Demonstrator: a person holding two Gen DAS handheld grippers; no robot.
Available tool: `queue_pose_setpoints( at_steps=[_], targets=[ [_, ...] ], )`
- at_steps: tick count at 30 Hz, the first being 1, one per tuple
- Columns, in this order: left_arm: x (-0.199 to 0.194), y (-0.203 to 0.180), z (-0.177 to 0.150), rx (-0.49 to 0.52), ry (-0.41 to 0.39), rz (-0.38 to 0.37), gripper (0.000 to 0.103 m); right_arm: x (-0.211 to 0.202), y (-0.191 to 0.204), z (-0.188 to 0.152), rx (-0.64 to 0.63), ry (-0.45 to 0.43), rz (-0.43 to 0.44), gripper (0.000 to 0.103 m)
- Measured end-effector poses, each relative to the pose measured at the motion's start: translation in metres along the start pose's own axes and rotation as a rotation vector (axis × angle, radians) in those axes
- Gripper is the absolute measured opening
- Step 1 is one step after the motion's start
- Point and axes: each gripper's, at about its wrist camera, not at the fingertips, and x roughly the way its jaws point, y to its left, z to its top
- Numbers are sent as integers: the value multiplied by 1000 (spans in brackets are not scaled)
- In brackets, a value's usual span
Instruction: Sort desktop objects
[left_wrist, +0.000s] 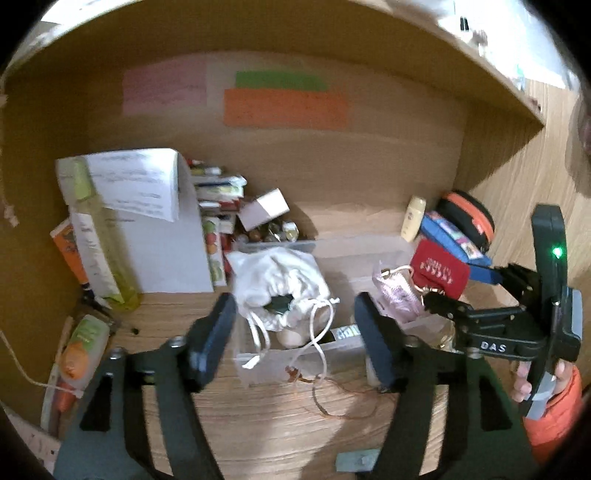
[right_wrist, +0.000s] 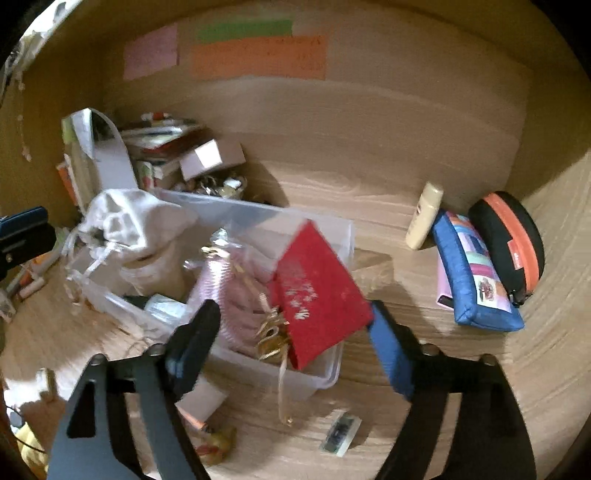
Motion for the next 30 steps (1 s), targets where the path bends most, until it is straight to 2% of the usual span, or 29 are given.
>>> queue_pose_setpoints(
  at_steps=[5,9,12,18,25,30],
  targets=[
    [-24,13,0,-26,-37,8,84,-24,13,-1,-35,-42,-19,84],
    [-35,25,-9,-37,-33,46,84,-42,22,-8,-59,-64,-21,84],
    [-38,35,-22,-39,3,77,84,-51,26,-17,-69,-73,-22,84],
    [-31,44,-67,-6,127,120,84,-56,29,-40,-60,-40,-10,85],
    [-24,46,-110,-3,251,70,84,-49,38,-68,-49,29,12,85],
    [-22,38,-133,33,291,57,84,-42,49,-84,-54,68,35,85]
  ],
)
